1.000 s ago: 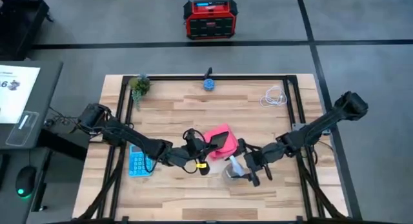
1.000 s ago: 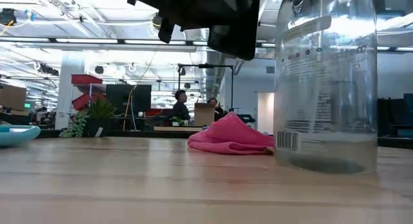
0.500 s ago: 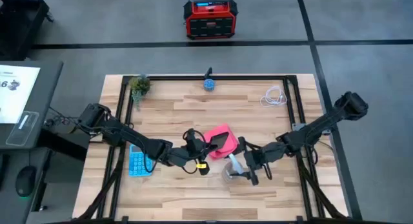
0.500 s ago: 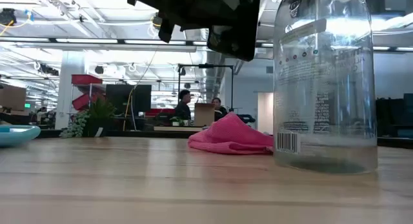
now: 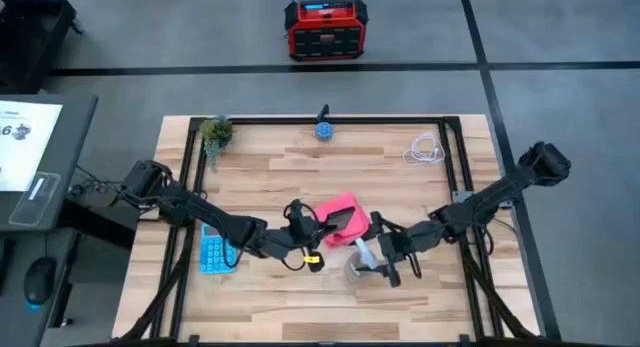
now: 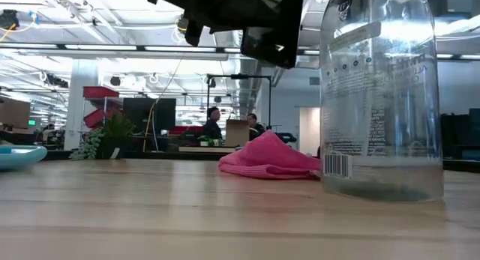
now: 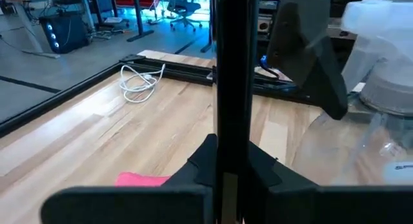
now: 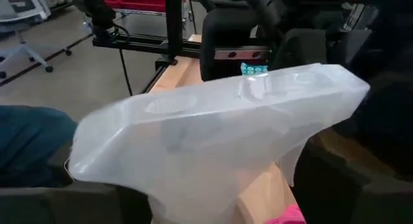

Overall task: Apply microfiber cloth
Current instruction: Spray the front of the black cellphone using transparent spray bottle

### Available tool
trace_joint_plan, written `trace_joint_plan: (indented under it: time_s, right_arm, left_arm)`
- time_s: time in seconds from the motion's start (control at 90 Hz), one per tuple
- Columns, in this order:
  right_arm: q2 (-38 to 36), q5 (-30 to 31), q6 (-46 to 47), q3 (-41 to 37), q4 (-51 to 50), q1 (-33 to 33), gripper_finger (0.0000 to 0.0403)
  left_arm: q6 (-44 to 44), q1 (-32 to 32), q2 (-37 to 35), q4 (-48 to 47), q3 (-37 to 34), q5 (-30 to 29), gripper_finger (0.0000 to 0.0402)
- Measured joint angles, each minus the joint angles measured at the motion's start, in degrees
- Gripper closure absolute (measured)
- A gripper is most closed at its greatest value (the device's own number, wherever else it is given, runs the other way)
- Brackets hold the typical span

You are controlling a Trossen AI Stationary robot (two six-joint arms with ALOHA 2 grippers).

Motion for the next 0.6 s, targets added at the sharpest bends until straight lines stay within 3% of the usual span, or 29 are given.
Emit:
trace_joint_plan:
  time_s: [0.167,0.411,0.5,0.6]
  right_arm:
    - [0.00,2.05,0.87,0.00,-0.43,0.00,0.0162]
    - [0.37,2.51,4.86,0.05,-1.21,0.48,0.0261]
    - [0.37,2.58,5.60,0.09,-2.10,0.44,0.0263]
    - [-0.09,2.88,5.13,0.07,-2.87,0.44,0.0229]
  left_arm:
    - [0.24,-0.18,0.02,0.02,0.00,-0.23,0.0391]
    - [0.24,-0.23,0.02,0.07,0.00,-0.25,0.0391]
    - [0.24,-0.23,0.02,-0.10,0.00,-0.24,0.0391]
    - [-0.16,-0.23,0.02,-1.12,0.00,-0.23,0.0391]
